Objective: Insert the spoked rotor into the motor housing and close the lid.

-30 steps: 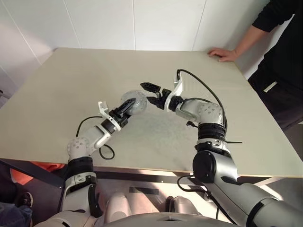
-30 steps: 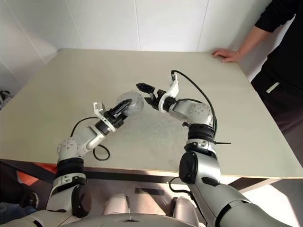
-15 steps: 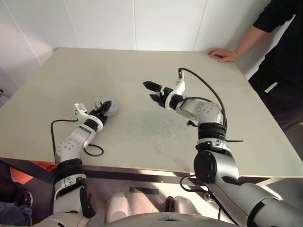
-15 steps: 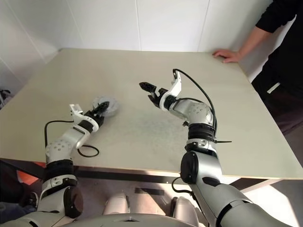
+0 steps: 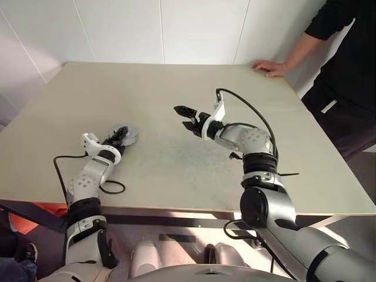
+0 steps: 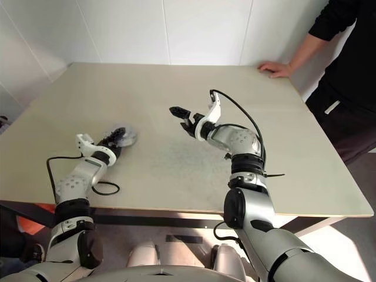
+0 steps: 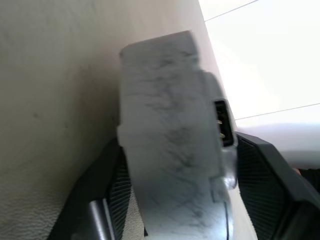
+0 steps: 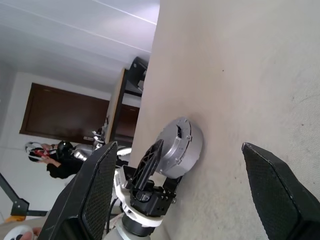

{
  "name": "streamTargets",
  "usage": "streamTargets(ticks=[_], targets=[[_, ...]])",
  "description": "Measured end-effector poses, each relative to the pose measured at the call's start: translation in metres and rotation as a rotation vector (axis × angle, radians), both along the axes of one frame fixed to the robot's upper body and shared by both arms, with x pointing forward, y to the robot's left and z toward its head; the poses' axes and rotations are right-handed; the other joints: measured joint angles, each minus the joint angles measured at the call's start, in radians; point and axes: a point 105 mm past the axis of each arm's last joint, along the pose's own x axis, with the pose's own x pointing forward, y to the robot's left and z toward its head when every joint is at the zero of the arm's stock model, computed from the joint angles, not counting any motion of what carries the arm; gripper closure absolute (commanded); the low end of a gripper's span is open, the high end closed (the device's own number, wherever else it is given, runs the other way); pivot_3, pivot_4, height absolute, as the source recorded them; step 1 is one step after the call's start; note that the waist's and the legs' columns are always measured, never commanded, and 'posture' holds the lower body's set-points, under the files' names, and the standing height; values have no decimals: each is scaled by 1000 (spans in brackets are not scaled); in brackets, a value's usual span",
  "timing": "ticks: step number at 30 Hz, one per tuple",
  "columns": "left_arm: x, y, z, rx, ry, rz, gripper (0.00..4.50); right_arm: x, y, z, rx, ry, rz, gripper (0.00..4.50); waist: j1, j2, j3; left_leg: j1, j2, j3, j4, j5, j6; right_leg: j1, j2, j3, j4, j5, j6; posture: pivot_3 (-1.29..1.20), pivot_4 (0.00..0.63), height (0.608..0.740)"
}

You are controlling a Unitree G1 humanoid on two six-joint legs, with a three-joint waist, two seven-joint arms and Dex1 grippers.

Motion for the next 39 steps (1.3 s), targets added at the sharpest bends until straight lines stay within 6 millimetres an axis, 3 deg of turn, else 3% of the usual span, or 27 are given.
streamTargets(ticks=[2, 5, 11, 15, 21, 24, 27, 30, 33, 39], targets=[[0, 4, 3, 6, -9, 14, 42, 0, 1, -2, -10, 8, 8, 0, -2, 0, 0, 1, 1, 0, 0, 1, -1, 0, 0, 1, 1, 0, -1, 0, 0, 740], [-2, 19, 4, 30, -5, 63, 42, 1, 1, -2, -15, 11, 18, 0, -7, 0, 0, 3, 3, 0, 0, 2, -3, 1, 3, 1, 1, 1, -2, 0, 0, 740], [-19, 83, 9, 115, 1, 245, 42, -2, 0, -6, -33, 12, 63, 0, 3, 0, 0, 4, 3, 0, 0, 2, -3, 1, 4, 0, 0, 2, -3, 0, 0, 740], [-23, 96, 13, 189, -6, 268, 42, -7, 11, -4, -63, -49, 129, 0, 16, -1, -1, 2, 3, 0, 0, 1, -2, 1, 2, -2, -1, 1, -3, 0, 0, 740], [-19, 64, 43, 522, -196, 71, 42, -2, 0, 19, -300, -582, 66, 0, 37, -6, -2, -2, 3, -1, 1, 2, -2, 1, 0, -6, -2, 1, -3, 0, 0, 740], [-17, 28, 63, 771, -288, -143, 42, -4, -17, 22, -436, -743, 143, 0, 38, -6, -2, -1, 3, -1, 2, 2, -1, 3, -1, -7, -1, 1, -3, 0, 0, 740], [-20, -9, 70, 997, -359, -355, 42, -9, -46, 20, -562, -855, 243, 0, 36, -6, -2, 2, 3, -1, 2, 2, -1, 5, -1, -7, -1, 1, -3, 0, 0, 740], [-28, -36, 65, 1165, -415, -543, 42, -19, -75, 8, -699, -934, 363, 0, 31, -6, -2, 2, 3, -1, 2, 2, 0, 6, 0, -6, 0, 1, -3, 0, 0, 740], [-36, -48, 50, 1238, -423, -666, 42, -22, -102, -8, -831, -933, 436, 0, 16, -5, -2, 1, 3, -1, 2, 2, 1, 6, 0, -5, 1, 1, -4, 0, 0, 740], [-32, -54, 46, 1243, -440, -677, 42, -19, -109, -25, -908, -932, 462, 0, -3, -5, -2, 3, 3, -1, 3, 3, 7, 4, 0, -4, 3, 2, -6, 0, 0, 740]])
